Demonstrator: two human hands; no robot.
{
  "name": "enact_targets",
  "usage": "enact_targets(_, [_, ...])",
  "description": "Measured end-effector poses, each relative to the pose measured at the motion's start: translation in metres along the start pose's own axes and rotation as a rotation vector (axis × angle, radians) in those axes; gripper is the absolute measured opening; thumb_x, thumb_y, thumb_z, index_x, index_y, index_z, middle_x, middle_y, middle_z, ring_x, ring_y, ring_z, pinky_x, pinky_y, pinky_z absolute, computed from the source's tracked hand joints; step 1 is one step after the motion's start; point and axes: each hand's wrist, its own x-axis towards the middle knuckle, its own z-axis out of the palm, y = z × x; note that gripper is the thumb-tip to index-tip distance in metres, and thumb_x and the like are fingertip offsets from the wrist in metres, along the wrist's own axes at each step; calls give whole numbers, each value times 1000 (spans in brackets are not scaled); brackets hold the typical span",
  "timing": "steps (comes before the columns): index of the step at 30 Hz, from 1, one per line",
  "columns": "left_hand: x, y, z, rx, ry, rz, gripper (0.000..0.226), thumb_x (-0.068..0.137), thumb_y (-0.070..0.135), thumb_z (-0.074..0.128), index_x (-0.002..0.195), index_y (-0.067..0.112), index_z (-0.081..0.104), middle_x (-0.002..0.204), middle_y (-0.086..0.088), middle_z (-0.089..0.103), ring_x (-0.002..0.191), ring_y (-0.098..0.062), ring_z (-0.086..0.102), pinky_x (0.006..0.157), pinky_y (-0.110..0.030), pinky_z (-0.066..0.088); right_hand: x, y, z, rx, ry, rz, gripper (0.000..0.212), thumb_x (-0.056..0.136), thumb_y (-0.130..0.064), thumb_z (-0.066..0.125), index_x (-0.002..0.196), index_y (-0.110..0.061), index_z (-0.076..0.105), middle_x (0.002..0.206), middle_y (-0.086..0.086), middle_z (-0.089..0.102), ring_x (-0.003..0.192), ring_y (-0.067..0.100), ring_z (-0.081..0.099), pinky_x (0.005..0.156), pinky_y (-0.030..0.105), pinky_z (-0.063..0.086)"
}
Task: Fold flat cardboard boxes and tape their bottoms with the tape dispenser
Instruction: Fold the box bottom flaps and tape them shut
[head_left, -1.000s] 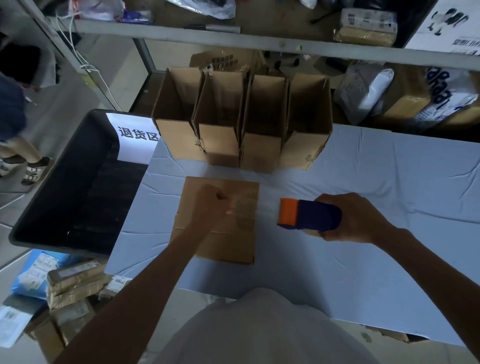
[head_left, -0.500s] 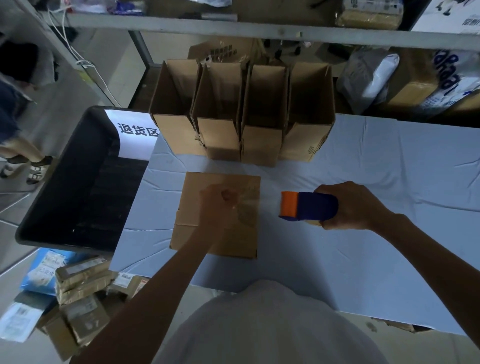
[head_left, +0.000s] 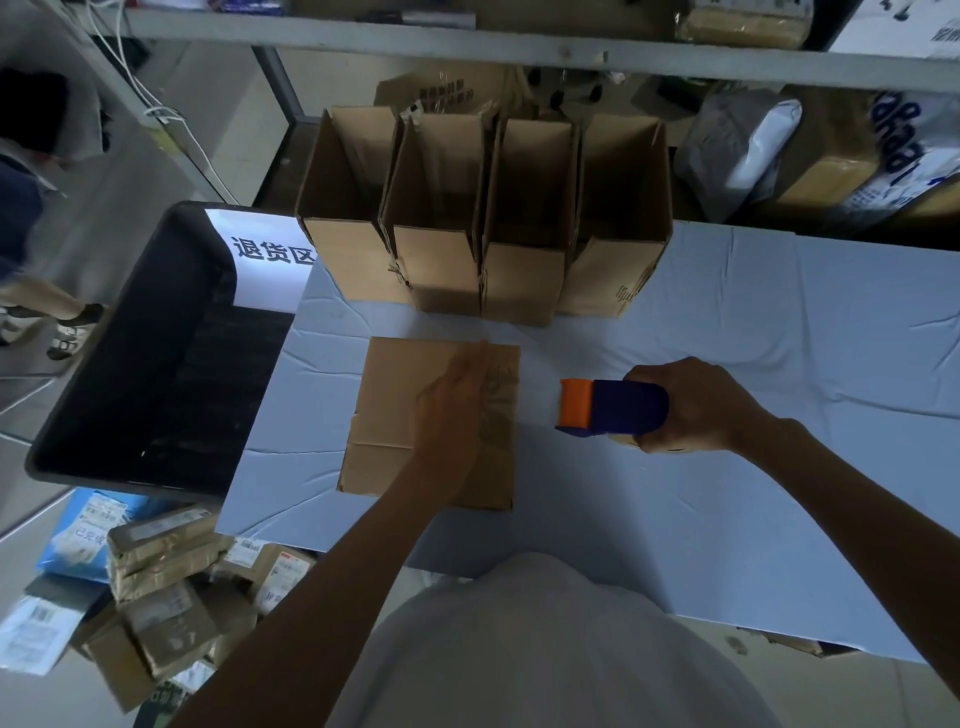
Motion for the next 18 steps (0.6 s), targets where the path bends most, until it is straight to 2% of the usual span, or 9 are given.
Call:
enact_targets(1, [3,-2,1,83,26,-27,70,75,2,72,137,15,45,120,-12,59,86,-32,63,72,-40,53,0,-1,0,-4,-2,3,50,53,-36,83,96,-34,58,79,-17,63,72,5,60,60,22,49])
enact_targets(3, [12,-8,-7,79,-1,-146,87,76,25,76,147,20,25,139,-12,42,114,-34,48,93,-44,43,0,-1,0,2,-8,9,49,52,-35,82,95,-34,58,78,-17,63,72,5,60,61,24,50])
enact_targets(4, [15,-11,-10,12,-29,-208,87,77,30,75,147,19,24,141,-12,37,121,-34,40,100,-43,36,1,-1,0,8,-11,10,50,52,-35,82,95,-34,58,78,-17,63,72,6,60,61,24,50])
enact_targets(6, [13,-12,-14,-110,-51,-211,70,82,20,70,142,13,35,136,-15,40,125,-32,36,105,-39,29,1,-1,0,-4,-12,8,50,51,-35,81,96,-34,58,78,-17,64,72,6,60,62,25,50])
enact_targets(8, [7,-6,-13,-200,-124,-74,42,87,8,61,128,8,52,129,-15,48,120,-31,45,102,-34,32,1,-2,1,-35,-7,7,49,51,-35,80,96,-34,59,78,-17,64,72,6,60,63,27,51])
enact_targets(10, [2,-1,-4,-254,-217,63,28,90,10,58,117,9,60,120,-9,54,104,-24,56,89,-22,39,1,-4,1,-51,-16,4,48,52,-34,79,95,-34,60,78,-17,65,72,5,60,63,25,50])
enact_targets(13, [1,-1,7,-388,-215,79,25,88,14,63,113,12,63,112,-1,55,86,-12,59,77,-10,40,3,-10,2,-83,-39,-15,42,54,-34,78,90,-35,57,75,-17,62,70,6,59,60,22,45])
enact_targets(16, [0,-7,9,-441,-200,103,26,85,10,66,111,14,63,109,2,53,80,5,53,76,-1,39,9,-21,6,-105,-56,-4,35,54,-33,76,83,-31,56,69,-14,59,67,9,59,56,21,41])
enact_targets(18, [1,-8,9,-459,-212,116,28,85,7,66,112,13,63,108,2,53,82,14,52,77,1,37,16,-32,9,-145,-66,7,35,55,-35,75,83,-27,56,71,-11,60,68,12,59,58,22,42])
